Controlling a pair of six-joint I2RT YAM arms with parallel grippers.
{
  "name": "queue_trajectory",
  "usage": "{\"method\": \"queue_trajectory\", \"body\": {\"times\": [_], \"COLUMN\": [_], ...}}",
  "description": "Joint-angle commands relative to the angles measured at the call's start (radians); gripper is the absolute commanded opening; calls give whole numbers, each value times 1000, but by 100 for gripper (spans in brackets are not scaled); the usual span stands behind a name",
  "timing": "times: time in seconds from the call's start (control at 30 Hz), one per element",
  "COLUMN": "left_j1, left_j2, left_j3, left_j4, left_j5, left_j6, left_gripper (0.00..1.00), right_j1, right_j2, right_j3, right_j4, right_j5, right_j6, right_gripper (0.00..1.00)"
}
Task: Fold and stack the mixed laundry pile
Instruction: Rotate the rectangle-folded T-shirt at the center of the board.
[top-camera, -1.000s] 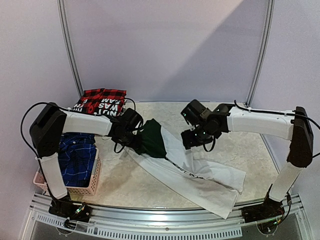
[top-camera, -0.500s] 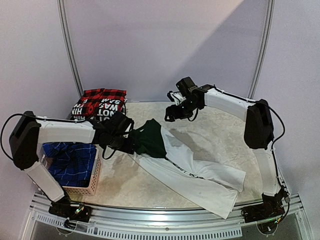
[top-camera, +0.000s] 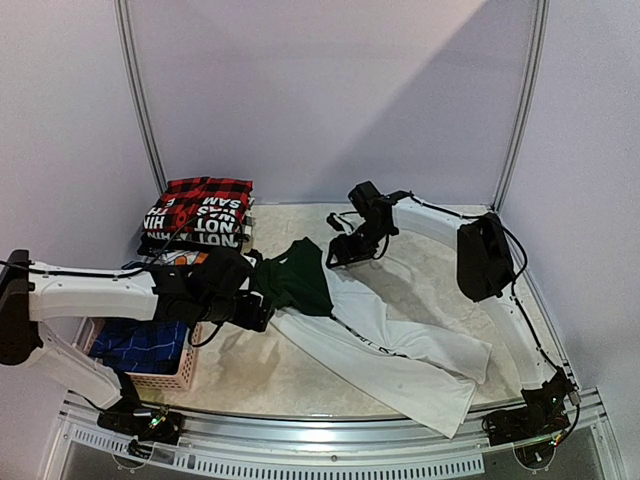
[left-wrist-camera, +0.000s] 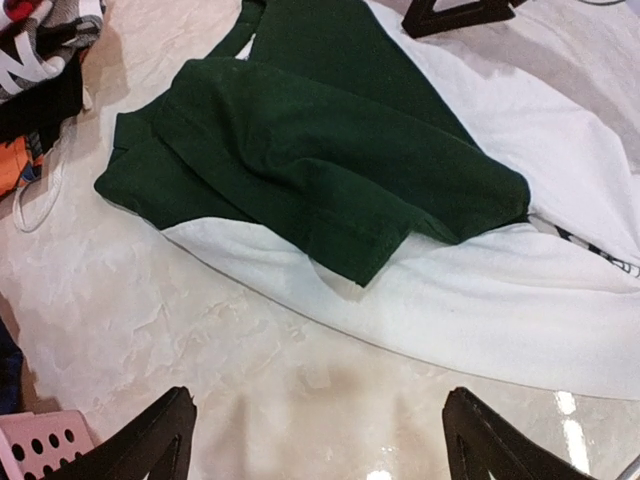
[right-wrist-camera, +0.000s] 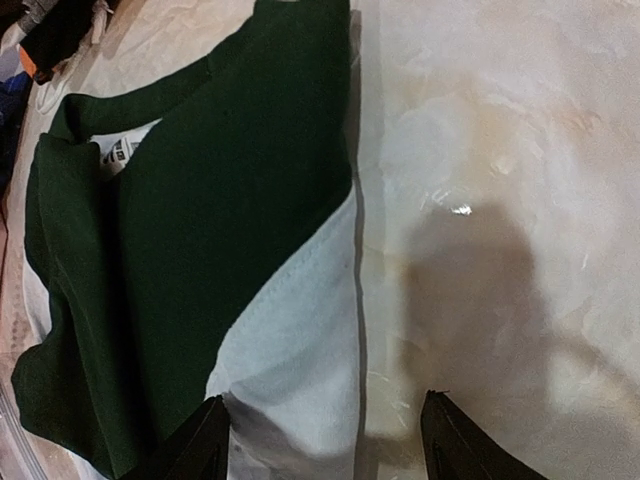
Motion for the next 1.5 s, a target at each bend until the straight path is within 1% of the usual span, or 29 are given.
{"method": "queue_trajectory", "body": {"times": [0.0,0.23,0.33,0.4,0.5,0.57,0.6,0.67,0.87,1.07,1.13,1.23,1.33,1.47], "left_j1": [-43,-66,-69,-72,-76,-79,-82,-89,-130,-191,-214,-255,-299,-332], "left_j2": [-40,-48,-45,-45,-44,-39,-36,-28,13,139,196,305,416,533], "left_j3": [-33,-51,-52,-52,-47,-42,-39,-29,23,147,202,299,406,511], "left_j4": [12,13,14,14,12,9,8,0,-8,-18,-16,-12,-24,-9], "left_j5": [-52,-79,-85,-86,-85,-81,-79,-79,-76,-76,-69,-36,-16,46], "left_j6": [-37,-56,-58,-58,-58,-56,-55,-54,-56,-44,-44,-46,-50,-67], "left_gripper": [88,88,88,88,88,88,88,88,88,88,88,88,88,86], "right_j1": [2,1,3,4,3,0,-6,-30,-148,-299,-347,-401,-418,-429], "right_j2": [45,87,99,103,103,100,97,92,71,58,50,13,-20,-58], "right_j3": [40,40,40,40,42,39,39,37,17,5,-35,-148,-224,-297], "right_j4": [27,60,83,95,107,108,109,112,177,249,278,353,386,424], "right_j5": [-60,-110,-128,-138,-122,-79,-57,-40,-13,60,99,123,162,179], "right_j6": [9,38,54,59,66,74,78,106,239,387,455,556,590,614], "right_gripper": [63,45,39,34,22,9,4,0,0,0,0,0,0,0]}}
